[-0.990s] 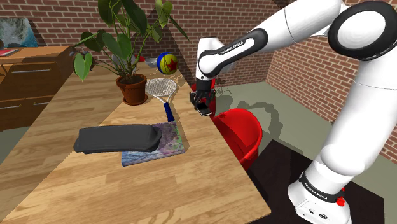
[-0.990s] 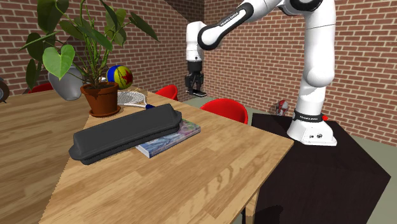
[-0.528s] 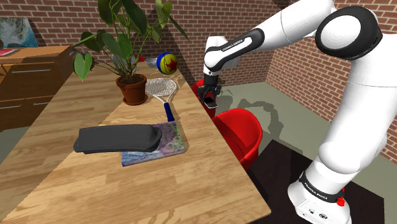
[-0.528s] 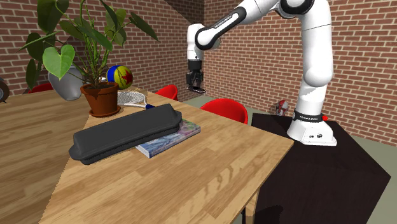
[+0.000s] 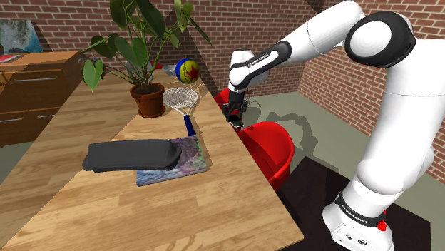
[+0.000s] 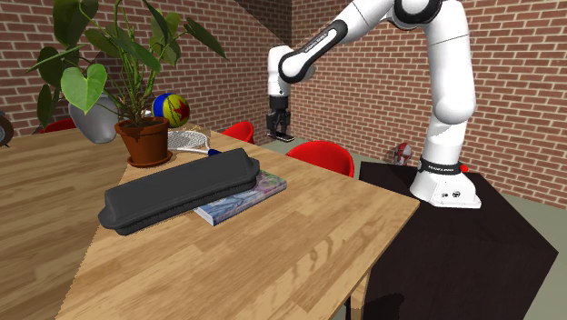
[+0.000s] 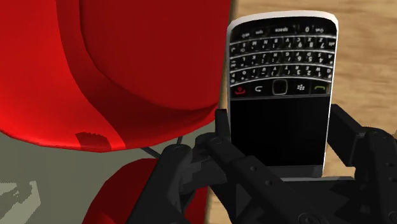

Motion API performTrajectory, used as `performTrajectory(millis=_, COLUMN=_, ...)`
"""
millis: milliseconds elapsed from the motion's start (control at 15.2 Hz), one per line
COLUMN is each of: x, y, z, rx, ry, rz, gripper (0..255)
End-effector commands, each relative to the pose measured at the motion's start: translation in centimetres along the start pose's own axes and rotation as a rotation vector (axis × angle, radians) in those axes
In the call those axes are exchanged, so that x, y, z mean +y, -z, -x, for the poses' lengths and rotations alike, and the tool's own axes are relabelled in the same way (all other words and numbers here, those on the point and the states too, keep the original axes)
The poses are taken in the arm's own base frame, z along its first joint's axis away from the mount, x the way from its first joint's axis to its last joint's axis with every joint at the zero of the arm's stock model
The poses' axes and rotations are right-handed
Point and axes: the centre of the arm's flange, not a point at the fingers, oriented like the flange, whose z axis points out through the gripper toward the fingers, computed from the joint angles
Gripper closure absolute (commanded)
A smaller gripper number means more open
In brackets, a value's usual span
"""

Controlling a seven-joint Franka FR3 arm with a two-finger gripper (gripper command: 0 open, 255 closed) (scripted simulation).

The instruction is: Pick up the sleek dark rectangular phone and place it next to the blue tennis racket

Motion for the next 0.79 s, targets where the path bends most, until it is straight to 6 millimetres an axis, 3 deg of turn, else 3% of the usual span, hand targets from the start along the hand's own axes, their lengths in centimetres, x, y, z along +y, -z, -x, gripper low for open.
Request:
performTrajectory(millis=0, x=0.1, y=-1.0, z=-0.1, rx=0.0, ry=0.0, rz=0.0, gripper=255)
performTrajectory(millis=726, x=0.4, y=-6.2, z=-0.2, rx=0.0, ry=0.0, rz=0.0, gripper=255)
